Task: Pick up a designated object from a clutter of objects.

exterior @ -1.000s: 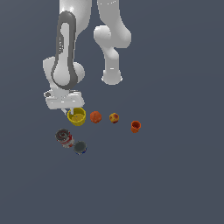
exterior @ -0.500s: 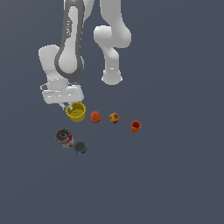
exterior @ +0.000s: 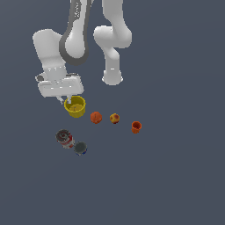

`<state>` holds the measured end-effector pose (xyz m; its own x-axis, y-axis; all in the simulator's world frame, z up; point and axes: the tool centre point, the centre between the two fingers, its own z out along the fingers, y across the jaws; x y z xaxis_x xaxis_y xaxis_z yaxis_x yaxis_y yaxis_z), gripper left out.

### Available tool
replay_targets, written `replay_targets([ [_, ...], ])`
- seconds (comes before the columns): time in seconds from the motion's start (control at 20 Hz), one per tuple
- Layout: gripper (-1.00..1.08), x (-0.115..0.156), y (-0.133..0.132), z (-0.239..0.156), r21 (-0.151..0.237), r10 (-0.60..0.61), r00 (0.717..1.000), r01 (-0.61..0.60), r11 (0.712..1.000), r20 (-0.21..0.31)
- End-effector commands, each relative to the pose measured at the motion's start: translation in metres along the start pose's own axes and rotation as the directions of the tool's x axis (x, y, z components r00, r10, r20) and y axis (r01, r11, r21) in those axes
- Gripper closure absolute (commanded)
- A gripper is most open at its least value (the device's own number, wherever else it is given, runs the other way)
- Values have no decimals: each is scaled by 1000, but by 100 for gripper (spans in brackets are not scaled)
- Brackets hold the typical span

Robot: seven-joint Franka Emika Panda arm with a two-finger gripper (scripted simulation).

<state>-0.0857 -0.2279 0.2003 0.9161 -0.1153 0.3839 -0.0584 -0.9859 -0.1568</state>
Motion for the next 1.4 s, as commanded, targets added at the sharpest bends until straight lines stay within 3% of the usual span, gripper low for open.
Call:
replay_targets([
  [0.0,108,8,-5,-14,-3,0,1000,0,1000,-1],
  [1.35,108,110,-74,-200,-3,-1,1000,1,1000,-1],
])
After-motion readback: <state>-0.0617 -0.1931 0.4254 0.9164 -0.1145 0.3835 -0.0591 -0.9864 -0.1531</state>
